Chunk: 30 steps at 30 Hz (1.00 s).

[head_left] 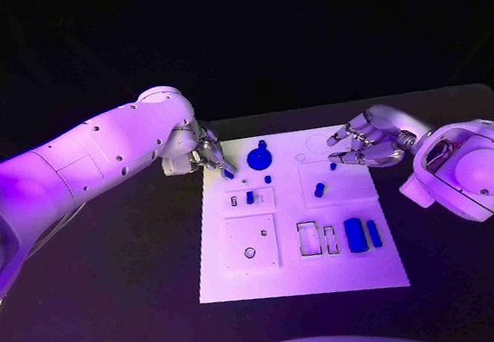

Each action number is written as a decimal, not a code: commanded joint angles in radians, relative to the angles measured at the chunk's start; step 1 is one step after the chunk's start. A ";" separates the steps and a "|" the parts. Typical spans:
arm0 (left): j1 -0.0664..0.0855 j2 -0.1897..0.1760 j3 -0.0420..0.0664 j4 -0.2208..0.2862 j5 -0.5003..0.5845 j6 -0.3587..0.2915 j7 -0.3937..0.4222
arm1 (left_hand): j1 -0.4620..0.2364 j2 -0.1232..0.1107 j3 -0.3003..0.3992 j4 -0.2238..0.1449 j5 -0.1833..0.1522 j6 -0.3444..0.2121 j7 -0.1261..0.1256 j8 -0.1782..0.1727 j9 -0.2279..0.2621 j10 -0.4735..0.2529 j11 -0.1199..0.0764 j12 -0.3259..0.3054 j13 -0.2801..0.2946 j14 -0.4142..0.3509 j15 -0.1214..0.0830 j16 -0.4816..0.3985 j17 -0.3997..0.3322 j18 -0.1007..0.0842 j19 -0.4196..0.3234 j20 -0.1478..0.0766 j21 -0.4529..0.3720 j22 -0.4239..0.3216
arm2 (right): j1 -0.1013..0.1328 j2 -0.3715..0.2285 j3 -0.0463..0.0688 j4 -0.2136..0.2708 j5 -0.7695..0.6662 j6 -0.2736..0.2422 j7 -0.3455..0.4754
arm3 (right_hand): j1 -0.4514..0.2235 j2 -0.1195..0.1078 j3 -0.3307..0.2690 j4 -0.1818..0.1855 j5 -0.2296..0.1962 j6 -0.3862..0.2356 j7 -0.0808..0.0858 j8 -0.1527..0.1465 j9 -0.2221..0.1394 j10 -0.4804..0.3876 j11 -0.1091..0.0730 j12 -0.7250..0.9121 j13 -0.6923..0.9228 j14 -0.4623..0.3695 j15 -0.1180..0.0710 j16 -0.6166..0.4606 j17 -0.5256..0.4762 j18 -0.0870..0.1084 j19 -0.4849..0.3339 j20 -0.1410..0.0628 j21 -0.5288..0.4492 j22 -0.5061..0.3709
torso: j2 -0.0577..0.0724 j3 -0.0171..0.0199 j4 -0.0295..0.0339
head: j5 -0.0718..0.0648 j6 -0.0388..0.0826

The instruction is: Assemble the parts on the task board

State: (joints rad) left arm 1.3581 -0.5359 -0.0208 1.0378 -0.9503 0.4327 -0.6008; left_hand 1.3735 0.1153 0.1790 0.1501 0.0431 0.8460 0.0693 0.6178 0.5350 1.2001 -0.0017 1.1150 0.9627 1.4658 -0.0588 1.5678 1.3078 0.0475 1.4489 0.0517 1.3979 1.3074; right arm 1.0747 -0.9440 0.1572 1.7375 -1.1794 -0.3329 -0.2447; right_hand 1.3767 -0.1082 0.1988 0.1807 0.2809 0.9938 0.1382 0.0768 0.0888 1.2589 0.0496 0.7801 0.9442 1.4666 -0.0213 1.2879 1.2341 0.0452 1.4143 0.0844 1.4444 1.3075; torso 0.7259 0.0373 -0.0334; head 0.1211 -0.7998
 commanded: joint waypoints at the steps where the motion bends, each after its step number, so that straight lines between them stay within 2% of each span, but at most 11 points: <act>1: 0.000 -0.013 0.000 0.022 0.086 -0.028 -0.006 | -0.006 -0.011 0.076 -0.066 0.007 -0.002 -0.003 0.008 0.011 0.002 -0.004 -0.004 -0.001 0.105 -0.006 0.003 0.263 0.009 -0.002 -0.007 -0.005 0.038 | -0.001 0.001 0.000 0.000 -0.002 0.016 0.007 | 0.004 -0.003 0.002 0.003 0.003 0.008 0.001 -0.004 0.002 -0.005 -0.003 -0.004 0.001 0.035 -0.006 -0.005 0.000 0.014 -0.006 -0.001 -0.004 0.009 | 0.000 -0.0004 0.0003 | -0.004 0.000; 2: 0.000 -0.013 0.000 0.022 0.086 -0.028 -0.006 | -0.016 -0.019 0.095 -0.067 0.006 -0.002 -0.003 0.011 0.012 0.004 -0.004 -0.004 -0.001 0.105 -0.006 0.003 0.263 0.009 -0.002 -0.007 -0.006 0.038 | -0.001 0.001 0.000 0.000 -0.002 0.016 0.007 | 0.004 -0.003 0.002 0.003 0.003 0.008 0.001 -0.004 0.002 -0.005 -0.003 -0.004 0.001 0.035 -0.006 -0.005 0.000 0.014 -0.006 -0.001 -0.004 0.009 | 0.000 -0.0004 0.0003 | -0.004 0.000; 6: 0.000 -0.045 0.000 0.076 0.102 -0.075 -0.017 | -0.050 -0.043 0.163 -0.073 0.007 -0.004 -0.004 0.020 0.018 0.008 -0.003 -0.003 -0.004 0.105 -0.006 0.003 0.263 0.010 -0.003 -0.007 -0.007 0.038 | -0.002 0.000 0.000 -0.001 -0.002 0.017 0.007 | 0.004 -0.003 0.002 0.003 0.003 0.008 0.001 -0.004 0.002 -0.005 -0.003 -0.004 0.001 0.035 -0.006 -0.005 0.000 0.014 -0.006 -0.001 -0.004 0.009 | -0.001 0.0006 0.0014 | -0.005 0.001; 13: -0.004 -0.107 -0.004 0.209 0.057 -0.165 -0.010 | -0.075 -0.072 0.228 -0.088 0.007 -0.004 -0.006 0.031 0.024 0.016 -0.006 0.002 -0.001 0.105 -0.007 0.003 0.263 0.009 0.000 -0.007 -0.005 0.043 | -0.002 -0.001 0.000 -0.001 0.000 0.016 0.007 | 0.005 -0.003 0.002 0.003 0.005 0.008 0.001 -0.004 0.002 -0.005 -0.003 -0.005 0.000 0.035 -0.006 -0.006 -0.001 0.014 -0.007 -0.002 -0.004 0.008 | -0.001 0.0003 0.0005 | -0.001 0.003; 20: -0.021 -0.169 -0.018 0.339 -0.049 -0.266 0.012 | -0.099 -0.100 0.286 -0.096 0.007 0.002 -0.009 0.041 0.028 0.031 -0.009 0.011 0.004 0.105 -0.010 0.003 0.263 0.006 0.008 -0.010 0.004 0.056 | -0.002 -0.001 -0.001 -0.001 0.001 0.015 0.009 | 0.006 -0.004 0.002 0.006 0.006 0.009 0.002 -0.004 0.002 -0.006 -0.002 -0.004 0.000 0.012 -0.005 -0.082 -0.080 0.014 -0.007 -0.001 -0.005 0.007 | -0.002 -0.0008 0.0036 | 0.000 0.002; 25: -0.034 -0.208 -0.025 0.405 -0.103 -0.318 0.024 | -0.110 -0.116 0.320 -0.101 0.007 0.005 -0.012 0.046 0.030 0.041 -0.012 0.015 0.008 0.105 -0.012 0.003 0.263 0.004 0.012 -0.012 0.008 0.063 | -0.003 -0.002 -0.001 0.000 0.002 0.016 0.009 | 0.006 -0.004 0.002 0.006 0.006 0.009 0.002 -0.004 0.002 -0.006 -0.002 -0.004 0.000 0.012 -0.005 -0.082 -0.080 0.014 -0.007 -0.001 -0.005 0.007 | -0.004 -0.0014 0.0076 | -0.002 0.002; 27: -0.041 -0.223 -0.027 0.430 -0.118 -0.335 0.027 | -0.114 -0.122 0.335 -0.103 0.007 0.007 -0.012 0.048 0.031 0.044 -0.013 0.016 0.009 0.105 -0.013 0.003 0.263 0.004 0.014 -0.013 0.010 0.065 | -0.003 -0.003 -0.001 0.000 0.002 0.016 0.009 | 0.006 -0.004 0.002 0.007 0.006 0.009 0.002 -0.004 0.002 -0.006 -0.002 -0.004 0.001 0.027 -0.005 -0.032 -0.022 0.014 -0.007 -0.001 -0.005 0.008 | -0.004 -0.0017 0.0085 | -0.004 0.002; 30: -0.056 -0.246 -0.028 0.465 -0.142 -0.360 0.029 | -0.121 -0.132 0.358 -0.107 0.007 0.008 -0.013 0.051 0.032 0.049 -0.014 0.018 0.011 0.105 -0.014 0.003 0.263 0.002 0.017 -0.014 0.014 0.071 | -0.005 -0.005 -0.001 0.001 0.002 0.016 0.010 | 0.006 -0.004 0.002 0.008 0.006 0.009 0.002 -0.004 0.002 -0.006 -0.002 -0.004 0.000 0.033 -0.006 -0.017 -0.006 0.014 -0.007 -0.001 -0.005 0.008 | -0.004 -0.0020 0.0085 | -0.006 0.000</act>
State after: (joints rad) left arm 1.3059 -0.7777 -0.0486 1.4903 -1.0305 0.1365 -0.5929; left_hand 1.2495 -0.0084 0.4476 0.1295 0.0484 0.8490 0.0673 0.6659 0.5628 1.2406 -0.0167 1.1265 0.9726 1.4656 -0.0661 1.5678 1.3075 0.0474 1.4598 0.0410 1.4058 1.3074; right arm 1.0717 -0.9483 0.1564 1.7369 -1.1762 -0.3287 -0.2437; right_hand 1.3767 -0.1082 0.2017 0.1835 0.2809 0.9975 0.1419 0.0768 0.0893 1.2589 0.0496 0.7801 0.9443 1.4666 -0.0213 1.2673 1.2260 0.0452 1.4143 0.0844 1.4445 1.3074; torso 0.7223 0.0356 -0.0258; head 0.1166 -0.7989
